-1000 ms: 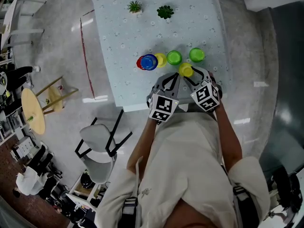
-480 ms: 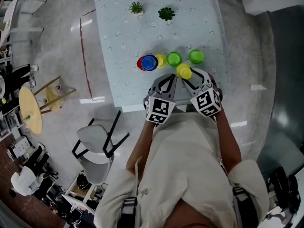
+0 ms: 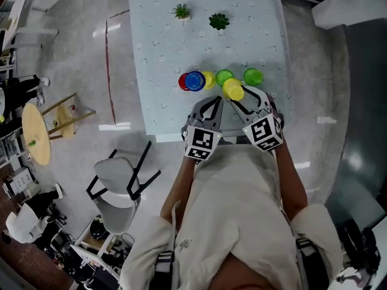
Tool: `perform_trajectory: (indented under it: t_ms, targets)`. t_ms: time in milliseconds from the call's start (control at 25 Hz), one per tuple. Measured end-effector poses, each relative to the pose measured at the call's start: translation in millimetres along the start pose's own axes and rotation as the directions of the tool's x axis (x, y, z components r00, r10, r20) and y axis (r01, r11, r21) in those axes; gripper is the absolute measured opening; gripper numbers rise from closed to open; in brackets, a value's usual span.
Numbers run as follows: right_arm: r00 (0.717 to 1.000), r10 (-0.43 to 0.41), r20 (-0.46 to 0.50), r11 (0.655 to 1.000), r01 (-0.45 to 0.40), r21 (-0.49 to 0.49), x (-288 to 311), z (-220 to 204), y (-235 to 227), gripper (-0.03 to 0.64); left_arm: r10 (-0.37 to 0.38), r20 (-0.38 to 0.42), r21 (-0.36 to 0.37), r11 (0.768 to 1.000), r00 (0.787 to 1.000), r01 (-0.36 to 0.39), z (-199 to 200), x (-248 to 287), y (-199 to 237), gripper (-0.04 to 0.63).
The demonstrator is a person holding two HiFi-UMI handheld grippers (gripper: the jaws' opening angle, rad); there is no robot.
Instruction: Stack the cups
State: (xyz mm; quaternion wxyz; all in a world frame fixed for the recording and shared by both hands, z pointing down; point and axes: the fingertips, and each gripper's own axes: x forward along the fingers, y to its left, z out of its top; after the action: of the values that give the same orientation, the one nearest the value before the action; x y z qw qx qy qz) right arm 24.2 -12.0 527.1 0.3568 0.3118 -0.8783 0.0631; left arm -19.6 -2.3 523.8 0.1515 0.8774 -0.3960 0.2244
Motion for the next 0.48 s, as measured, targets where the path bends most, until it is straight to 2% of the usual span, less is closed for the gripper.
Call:
perform_trajectory:
  t_ms: [480]
  targets:
    - [0.999,0.05,0.007,0.997,-0.05,-0.054,24.7,24.6,-3.5,0.215,0.061,0.013,-0.037,0.997,0.998,-0.06,-1.0,-7.3,21.6,0.015]
